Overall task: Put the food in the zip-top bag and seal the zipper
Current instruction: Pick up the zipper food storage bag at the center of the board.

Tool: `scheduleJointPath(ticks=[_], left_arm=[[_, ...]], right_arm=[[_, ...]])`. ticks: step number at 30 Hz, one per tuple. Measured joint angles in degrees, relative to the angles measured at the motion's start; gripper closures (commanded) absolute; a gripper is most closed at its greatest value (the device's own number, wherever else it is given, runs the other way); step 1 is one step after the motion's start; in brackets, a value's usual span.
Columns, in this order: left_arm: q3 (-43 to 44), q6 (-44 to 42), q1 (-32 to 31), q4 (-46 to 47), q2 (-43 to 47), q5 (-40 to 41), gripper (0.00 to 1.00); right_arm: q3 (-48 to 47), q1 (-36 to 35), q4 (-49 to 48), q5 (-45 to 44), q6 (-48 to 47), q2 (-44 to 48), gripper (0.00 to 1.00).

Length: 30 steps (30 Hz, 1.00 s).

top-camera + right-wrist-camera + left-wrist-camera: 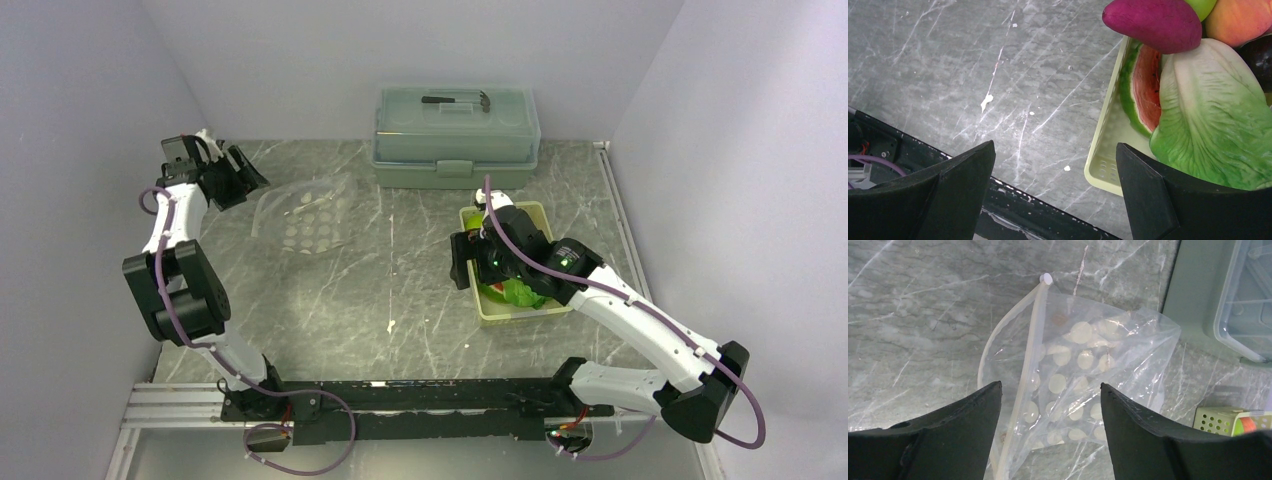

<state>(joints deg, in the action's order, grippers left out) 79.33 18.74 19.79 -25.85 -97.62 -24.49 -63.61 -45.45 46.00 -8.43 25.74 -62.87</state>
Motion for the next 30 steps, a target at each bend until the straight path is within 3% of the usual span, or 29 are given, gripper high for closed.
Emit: scheduleJointPath(ticks=[13,19,23,29,30], left_arm=[[-0.92,1.64,0.00,1.62,-7.04,-2.71,0.23],[-0.92,3.82,0.00,3.02,-10.36,-6.40,0.31],[-0.87,5.29,0.00,4.52,-10.88,-8.72,0.49],[-0.85,7.50,0.00,6.99,-11.15,-12.31,0.96],[-0.85,7.93,0.00,7.32,-11.19,-12.74,1.00]], right_arm=[[0.39,-0.17,-0.02,0.00,1.09,-0.02,0.05],[0.48,-0.35,-0.02,0.00,1.46,-0.17,0.05],[0.48,-0.39,-0.04,0.00,1.46,-0.42,0.05],[0.48,-0.39,-0.09,0.00,1.46,-0.94,0.05],[0.48,-0.39,-0.09,0.00,1.46,-0.94,0.05]])
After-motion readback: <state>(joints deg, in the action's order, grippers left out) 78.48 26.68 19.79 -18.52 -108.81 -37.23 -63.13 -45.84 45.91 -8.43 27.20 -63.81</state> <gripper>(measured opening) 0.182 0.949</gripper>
